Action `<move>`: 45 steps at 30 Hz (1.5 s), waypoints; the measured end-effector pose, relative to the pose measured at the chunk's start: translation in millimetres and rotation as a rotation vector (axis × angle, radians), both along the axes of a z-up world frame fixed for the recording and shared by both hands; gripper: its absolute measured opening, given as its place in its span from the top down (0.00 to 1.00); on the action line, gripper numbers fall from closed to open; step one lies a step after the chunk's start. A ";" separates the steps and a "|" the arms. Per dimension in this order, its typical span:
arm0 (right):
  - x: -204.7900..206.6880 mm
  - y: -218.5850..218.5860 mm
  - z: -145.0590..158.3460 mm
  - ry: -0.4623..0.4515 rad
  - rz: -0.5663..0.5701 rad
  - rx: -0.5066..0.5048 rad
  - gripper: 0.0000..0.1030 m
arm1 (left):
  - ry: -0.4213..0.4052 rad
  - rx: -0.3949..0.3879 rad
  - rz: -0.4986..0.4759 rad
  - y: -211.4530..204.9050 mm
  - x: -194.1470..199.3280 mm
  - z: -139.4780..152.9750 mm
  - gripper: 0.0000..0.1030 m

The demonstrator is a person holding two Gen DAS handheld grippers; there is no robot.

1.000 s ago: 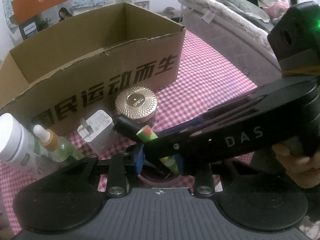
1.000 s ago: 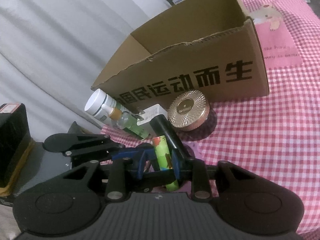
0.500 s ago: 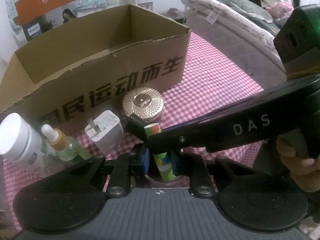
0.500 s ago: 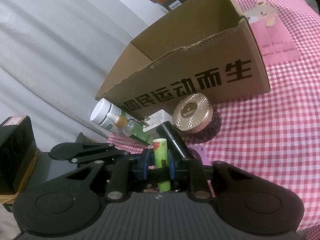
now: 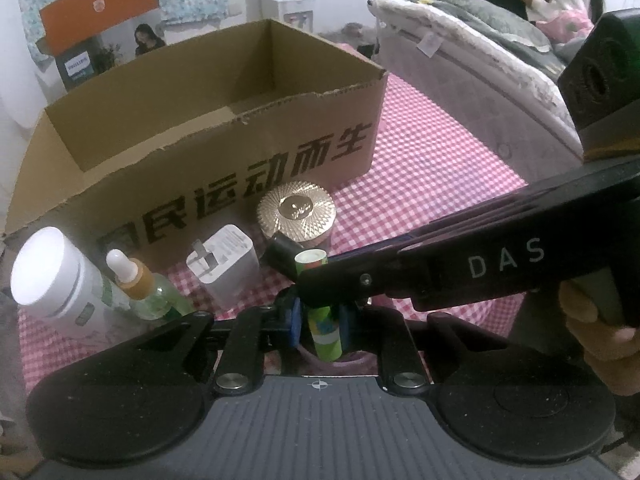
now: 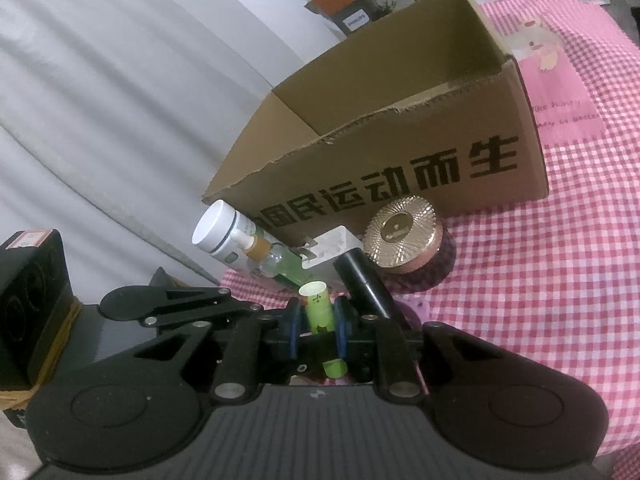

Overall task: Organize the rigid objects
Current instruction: 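Close the right gripper on the green-and-white tube and lift it, then carry the green-and-white tube with the right gripper over the cardboard box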

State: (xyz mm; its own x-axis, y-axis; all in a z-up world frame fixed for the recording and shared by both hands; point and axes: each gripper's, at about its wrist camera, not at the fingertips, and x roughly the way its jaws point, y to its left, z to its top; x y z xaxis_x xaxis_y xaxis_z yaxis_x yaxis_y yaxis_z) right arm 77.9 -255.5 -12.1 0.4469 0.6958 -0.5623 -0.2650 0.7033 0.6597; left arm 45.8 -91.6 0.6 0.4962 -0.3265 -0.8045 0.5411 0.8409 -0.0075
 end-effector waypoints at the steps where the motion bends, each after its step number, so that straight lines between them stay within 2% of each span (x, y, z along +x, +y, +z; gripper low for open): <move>1: -0.9 1.0 2.3 -0.009 0.000 -0.003 0.82 | -0.007 -0.003 0.001 1.2 -1.2 2.0 0.83; 16: -7.3 27.0 58.2 -0.180 0.016 -0.041 0.82 | -0.144 -0.069 0.042 26.4 -8.0 53.0 0.83; 23: 21.6 43.7 82.6 -0.252 0.068 -0.022 0.82 | -0.199 -0.069 0.119 40.8 12.7 80.3 0.83; 28: 57.4 60.1 91.7 -0.257 0.109 -0.011 0.82 | -0.189 -0.068 0.176 52.6 42.1 91.0 0.83; 37: 133.7 84.0 90.7 -0.122 0.147 0.029 0.82 | -0.116 -0.016 0.236 67.7 110.7 89.8 0.83; 45: 206.2 99.6 58.2 0.062 0.145 0.050 0.82 | 0.022 0.027 0.271 78.8 177.6 66.0 0.83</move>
